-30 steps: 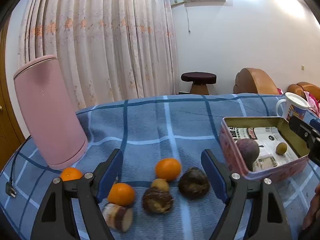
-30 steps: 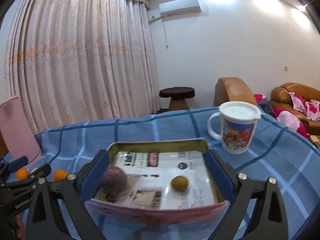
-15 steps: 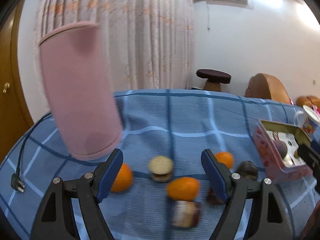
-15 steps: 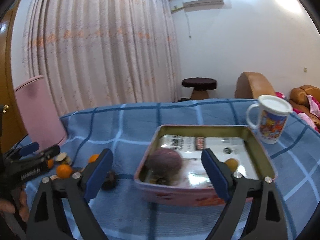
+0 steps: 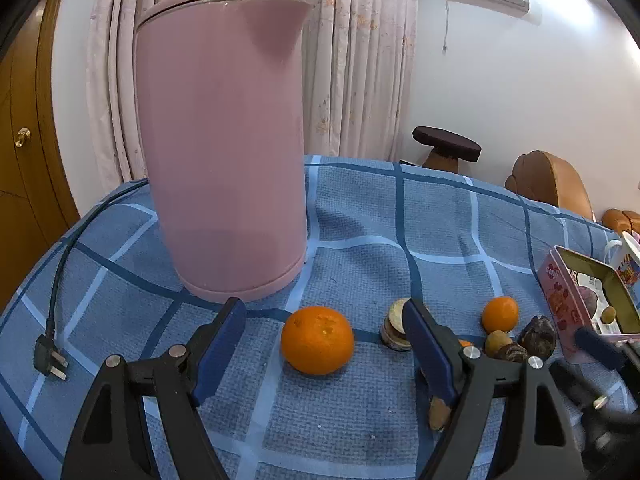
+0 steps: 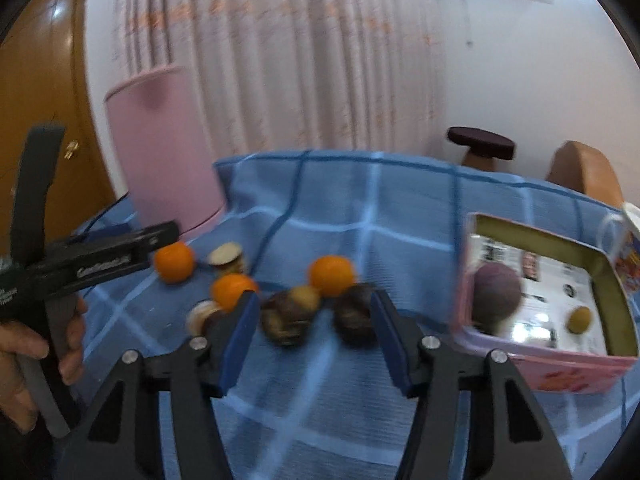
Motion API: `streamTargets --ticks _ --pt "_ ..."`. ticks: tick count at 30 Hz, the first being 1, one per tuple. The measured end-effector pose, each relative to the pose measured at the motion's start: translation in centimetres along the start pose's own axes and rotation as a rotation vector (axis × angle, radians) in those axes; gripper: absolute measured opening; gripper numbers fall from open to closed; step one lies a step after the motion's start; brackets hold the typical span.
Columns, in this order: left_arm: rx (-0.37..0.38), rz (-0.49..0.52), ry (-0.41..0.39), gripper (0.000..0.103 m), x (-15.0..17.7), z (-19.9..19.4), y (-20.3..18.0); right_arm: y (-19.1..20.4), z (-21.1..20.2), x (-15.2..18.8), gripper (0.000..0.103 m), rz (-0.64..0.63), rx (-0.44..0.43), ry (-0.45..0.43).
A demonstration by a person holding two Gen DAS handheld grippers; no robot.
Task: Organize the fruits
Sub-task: 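Grasp the hairy brown taro with the right gripper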
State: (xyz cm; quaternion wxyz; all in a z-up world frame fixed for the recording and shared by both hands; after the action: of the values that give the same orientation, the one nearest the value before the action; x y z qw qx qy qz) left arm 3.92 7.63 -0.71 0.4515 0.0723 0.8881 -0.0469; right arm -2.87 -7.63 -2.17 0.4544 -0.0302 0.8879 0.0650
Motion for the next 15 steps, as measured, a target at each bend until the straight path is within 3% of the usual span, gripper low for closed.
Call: streamTargets --ticks 5,15 --pt "0.013 0.003 -0.014 0.082 -0.2 -0.4 0.1 1.1 3.0 0.3 0.058 -0.022 0.035 0.124" --pt "0.021 0.026 -0.022 0.082 -0.3 -1.0 0.0 0.4 6.1 0.4 0.05 0.039 -0.002 0.24"
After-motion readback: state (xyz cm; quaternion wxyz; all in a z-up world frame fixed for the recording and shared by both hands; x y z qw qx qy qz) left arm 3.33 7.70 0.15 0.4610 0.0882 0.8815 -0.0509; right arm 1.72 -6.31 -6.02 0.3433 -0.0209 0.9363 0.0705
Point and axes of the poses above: each gripper's, at about its wrist camera, not at the fingertips, and z roughly the way its jaws point, y to its left, x to its underside, the point moved 3 cm from there along z, roughly the way its jaws point, and after that the axes turned 4 degrees about z, right-handed, at the moved point
